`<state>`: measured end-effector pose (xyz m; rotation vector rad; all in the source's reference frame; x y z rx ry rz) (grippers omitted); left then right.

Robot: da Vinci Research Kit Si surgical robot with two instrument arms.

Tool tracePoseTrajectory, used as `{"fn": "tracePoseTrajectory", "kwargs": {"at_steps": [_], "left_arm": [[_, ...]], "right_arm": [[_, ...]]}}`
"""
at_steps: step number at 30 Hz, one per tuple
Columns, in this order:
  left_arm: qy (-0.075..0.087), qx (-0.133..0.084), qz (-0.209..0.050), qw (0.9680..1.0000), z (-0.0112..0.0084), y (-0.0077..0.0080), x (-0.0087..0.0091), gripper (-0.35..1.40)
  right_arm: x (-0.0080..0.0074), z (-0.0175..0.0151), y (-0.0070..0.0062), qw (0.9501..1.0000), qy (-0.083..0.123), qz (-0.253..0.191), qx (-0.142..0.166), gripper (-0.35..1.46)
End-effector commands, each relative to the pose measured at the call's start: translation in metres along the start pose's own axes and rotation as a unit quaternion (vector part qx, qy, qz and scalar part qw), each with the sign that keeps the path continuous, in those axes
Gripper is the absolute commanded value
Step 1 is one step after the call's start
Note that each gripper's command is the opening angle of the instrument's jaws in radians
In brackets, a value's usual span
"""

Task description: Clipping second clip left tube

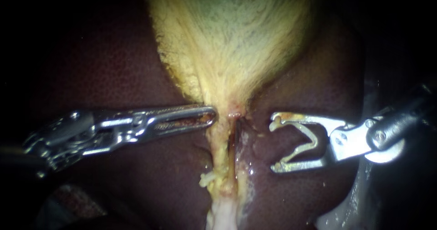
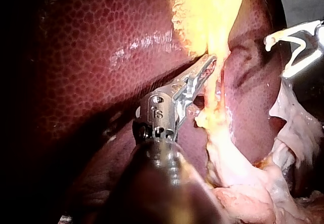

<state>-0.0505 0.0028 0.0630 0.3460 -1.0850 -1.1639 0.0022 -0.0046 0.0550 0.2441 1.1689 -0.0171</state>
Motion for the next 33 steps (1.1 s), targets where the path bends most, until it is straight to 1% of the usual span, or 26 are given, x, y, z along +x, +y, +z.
{"fn": "tracePoseTrajectory", "kwargs": {"at_steps": [1,4,7,10,13,16,19,22,25,27,30,33], "left_arm": [[0.000,0.000,0.000,1.0000,-0.0001,0.0000,0.0000,-0.35],[0.002,0.004,-0.001,1.0000,-0.0008,0.0002,-0.0004,-0.35],[0.000,-0.003,-0.003,1.0000,-0.0023,0.0007,-0.0014,-0.35],[0.000,-0.010,-0.005,0.9999,-0.0040,0.0014,-0.0023,-0.35],[-0.005,-0.016,-0.006,0.9998,-0.0055,0.0019,-0.0028,-0.35],[-0.007,-0.019,-0.007,0.9998,-0.0065,0.0022,-0.0031,-0.35],[-0.007,-0.019,-0.007,0.9998,-0.0070,0.0023,-0.0031,-0.35],[-0.007,-0.019,-0.007,0.9998,-0.0072,0.0023,-0.0031,-0.35],[-0.007,-0.020,-0.007,0.9998,-0.0074,0.0022,-0.0031,-0.35],[-0.007,-0.020,-0.007,0.9997,-0.0075,0.0020,-0.0031,-0.35],[-0.009,-0.020,-0.008,0.9997,-0.0078,0.0018,-0.0032,-0.35],[-0.009,-0.020,-0.008,0.9997,-0.0079,0.0016,-0.0032,-0.35]], "right_arm": [[0.0000,0.0001,-0.0001,1.0000,0.000,0.000,0.000,0.60],[-0.0002,0.0010,-0.0005,1.0000,0.001,-0.005,0.002,0.60],[-0.0005,0.0024,-0.0012,0.9999,0.003,0.009,0.007,0.60],[-0.0011,0.0048,-0.0021,0.9994,0.006,0.030,0.014,0.60],[-0.0017,0.0075,-0.0028,0.9986,0.008,0.048,0.019,0.60],[-0.0024,0.0102,-0.0033,0.9976,0.010,0.063,0.026,0.60],[-0.0032,0.0123,-0.0035,0.9968,0.012,0.073,0.030,0.60],[-0.0040,0.0139,-0.0034,0.9965,0.012,0.077,0.032,0.60],[-0.0049,0.0150,-0.0029,0.9962,0.008,0.081,0.030,0.60],[-0.0055,0.0155,-0.0025,0.9960,0.001,0.084,0.031,0.60],[-0.0069,0.0159,-0.0019,0.9956,-0.017,0.085,0.036,0.58],[-0.0083,0.0163,-0.0015,0.9949,-0.045,0.086,0.028,0.58]]}}
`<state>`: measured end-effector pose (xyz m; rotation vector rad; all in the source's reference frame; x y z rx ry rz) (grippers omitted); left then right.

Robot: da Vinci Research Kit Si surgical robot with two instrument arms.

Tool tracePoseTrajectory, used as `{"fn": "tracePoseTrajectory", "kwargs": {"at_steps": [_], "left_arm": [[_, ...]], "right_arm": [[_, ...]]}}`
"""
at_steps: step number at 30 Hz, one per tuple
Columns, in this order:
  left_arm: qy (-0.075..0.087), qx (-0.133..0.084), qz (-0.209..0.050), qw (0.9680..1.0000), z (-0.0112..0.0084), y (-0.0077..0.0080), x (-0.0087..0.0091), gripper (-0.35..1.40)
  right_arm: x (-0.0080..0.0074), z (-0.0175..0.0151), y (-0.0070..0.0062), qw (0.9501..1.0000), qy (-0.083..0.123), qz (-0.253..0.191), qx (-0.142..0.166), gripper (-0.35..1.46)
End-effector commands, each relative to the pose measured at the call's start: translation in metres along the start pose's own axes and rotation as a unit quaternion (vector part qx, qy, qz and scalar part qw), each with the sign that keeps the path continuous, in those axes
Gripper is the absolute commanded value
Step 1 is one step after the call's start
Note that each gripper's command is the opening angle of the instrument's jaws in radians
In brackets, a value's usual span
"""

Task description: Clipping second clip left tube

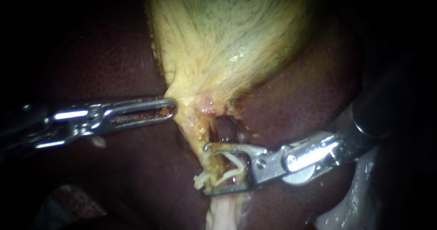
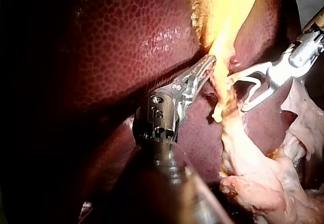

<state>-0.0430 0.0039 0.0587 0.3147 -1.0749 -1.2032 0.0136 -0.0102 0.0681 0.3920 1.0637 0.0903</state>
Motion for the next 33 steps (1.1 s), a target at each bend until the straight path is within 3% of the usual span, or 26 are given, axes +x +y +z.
{"fn": "tracePoseTrajectory", "kwargs": {"at_steps": [1,6,10,20,26,33], "left_arm": [[0.000,0.000,0.000,1.0000,0.0000,-0.0001,0.0000,-0.35],[-0.002,0.000,0.000,1.0000,-0.0002,-0.0003,-0.0001,-0.35],[-0.002,-0.001,-0.001,1.0000,-0.0003,-0.0005,-0.0002,-0.35],[-0.002,-0.002,-0.001,1.0000,-0.0002,-0.0009,-0.0002,-0.35],[-0.003,-0.003,-0.001,1.0000,0.0000,-0.0012,-0.0003,-0.35],[-0.005,-0.005,-0.002,1.0000,0.0002,-0.0015,-0.0003,-0.35]], "right_arm": [[-0.0006,0.0002,0.0003,1.0000,-0.009,-0.001,-0.003,0.58],[-0.0024,0.0007,0.0012,0.9995,-0.031,0.003,-0.012,0.58],[-0.0028,0.0009,0.0015,0.9991,-0.039,0.012,-0.015,0.58],[-0.0022,0.0037,0.0003,0.9985,-0.041,0.029,-0.021,0.58],[-0.0019,0.0056,-0.0007,0.9985,-0.045,0.029,-0.005,0.57],[-0.0016,0.0065,-0.0007,0.9980,-0.057,0.029,-0.002,0.53]]}}
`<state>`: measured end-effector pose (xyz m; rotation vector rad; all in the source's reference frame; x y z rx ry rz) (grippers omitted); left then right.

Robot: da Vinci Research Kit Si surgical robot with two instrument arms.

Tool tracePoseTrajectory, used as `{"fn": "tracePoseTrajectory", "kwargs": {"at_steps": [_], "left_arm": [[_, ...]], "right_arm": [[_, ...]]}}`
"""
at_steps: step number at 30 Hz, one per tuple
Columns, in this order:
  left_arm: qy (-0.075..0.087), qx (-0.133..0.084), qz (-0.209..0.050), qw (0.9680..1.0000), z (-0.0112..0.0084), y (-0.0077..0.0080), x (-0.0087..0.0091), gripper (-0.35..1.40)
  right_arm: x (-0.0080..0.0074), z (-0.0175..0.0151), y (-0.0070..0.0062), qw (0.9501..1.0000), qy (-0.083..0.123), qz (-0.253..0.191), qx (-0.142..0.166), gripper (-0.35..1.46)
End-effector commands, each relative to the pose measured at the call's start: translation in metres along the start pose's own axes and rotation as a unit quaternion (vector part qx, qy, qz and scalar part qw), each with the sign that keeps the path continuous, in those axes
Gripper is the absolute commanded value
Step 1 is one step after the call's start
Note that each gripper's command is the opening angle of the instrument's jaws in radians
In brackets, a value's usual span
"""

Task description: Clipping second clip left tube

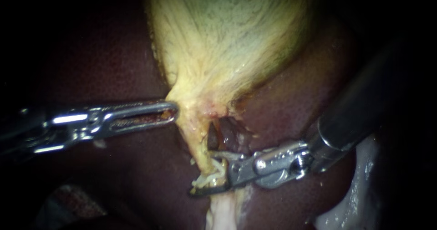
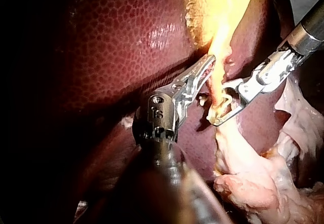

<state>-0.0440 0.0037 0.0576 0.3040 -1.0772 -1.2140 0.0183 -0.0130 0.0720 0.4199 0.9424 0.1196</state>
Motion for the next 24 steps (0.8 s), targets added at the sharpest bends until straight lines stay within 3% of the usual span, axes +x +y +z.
{"fn": "tracePoseTrajectory", "kwargs": {"at_steps": [1,8,10,12,13,24], "left_arm": [[0.000,0.000,0.000,1.0000,0.0000,0.0000,0.0000,-0.35],[0.000,0.000,0.000,1.0000,0.0000,-0.0001,0.0000,-0.35],[0.000,0.000,0.000,1.0000,0.0000,-0.0001,0.0000,-0.35],[0.000,0.000,0.000,1.0000,0.0000,-0.0001,0.0000,-0.35],[0.000,0.000,0.000,1.0000,0.0000,-0.0001,0.0000,-0.35],[0.000,-0.001,0.000,1.0000,0.0001,-0.0001,0.0000,-0.35]], "right_arm": [[0.0000,0.0000,0.0000,1.0000,-0.004,0.000,0.000,0.53],[0.0000,-0.0002,0.0000,0.9999,-0.011,0.009,0.002,0.37],[-0.0002,-0.0005,-0.0001,0.9994,-0.015,0.032,0.003,0.17],[-0.0004,-0.0010,-0.0002,0.9982,-0.024,0.055,0.007,-0.27],[-0.0004,-0.0011,-0.0001,0.9977,-0.028,0.061,0.009,-0.35],[-0.0005,-0.0012,0.0000,0.9958,-0.032,0.082,0.025,-0.35]]}}
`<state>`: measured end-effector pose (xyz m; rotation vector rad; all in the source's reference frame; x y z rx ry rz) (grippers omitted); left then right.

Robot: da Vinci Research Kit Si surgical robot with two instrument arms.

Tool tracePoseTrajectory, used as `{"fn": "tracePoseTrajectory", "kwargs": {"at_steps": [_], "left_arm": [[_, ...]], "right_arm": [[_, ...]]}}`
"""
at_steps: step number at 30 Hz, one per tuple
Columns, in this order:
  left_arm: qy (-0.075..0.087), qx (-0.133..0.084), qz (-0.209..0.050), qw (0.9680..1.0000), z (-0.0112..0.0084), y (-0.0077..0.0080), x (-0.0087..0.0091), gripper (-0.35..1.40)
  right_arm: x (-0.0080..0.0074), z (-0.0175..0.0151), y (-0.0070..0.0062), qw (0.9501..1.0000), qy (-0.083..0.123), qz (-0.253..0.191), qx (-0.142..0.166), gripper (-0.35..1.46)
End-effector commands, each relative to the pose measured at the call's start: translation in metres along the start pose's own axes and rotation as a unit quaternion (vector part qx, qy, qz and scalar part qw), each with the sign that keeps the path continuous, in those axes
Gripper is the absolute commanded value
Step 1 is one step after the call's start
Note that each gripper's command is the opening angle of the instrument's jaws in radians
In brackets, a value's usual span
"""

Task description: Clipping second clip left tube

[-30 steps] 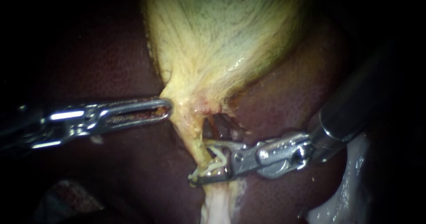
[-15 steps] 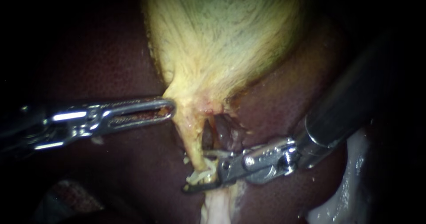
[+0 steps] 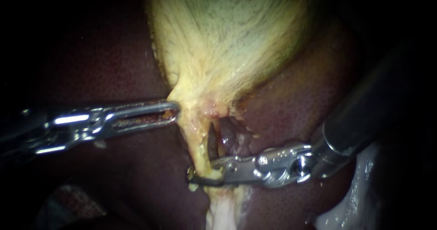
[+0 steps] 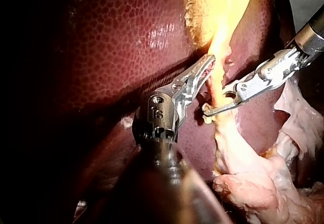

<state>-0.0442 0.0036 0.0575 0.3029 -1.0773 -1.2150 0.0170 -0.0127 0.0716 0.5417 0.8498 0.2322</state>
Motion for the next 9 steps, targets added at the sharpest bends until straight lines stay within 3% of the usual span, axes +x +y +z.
{"fn": "tracePoseTrajectory", "kwargs": {"at_steps": [1,9], "left_arm": [[0.000,0.000,0.000,1.0000,0.0001,0.0000,0.0000,-0.35],[0.000,0.000,0.000,1.0000,0.0002,0.0000,0.0000,-0.35]], "right_arm": [[-0.0001,0.0001,-0.0001,1.0000,-0.003,0.000,0.006,-0.35],[-0.0005,0.0006,-0.0002,0.9994,-0.007,-0.001,0.033,-0.35]]}}
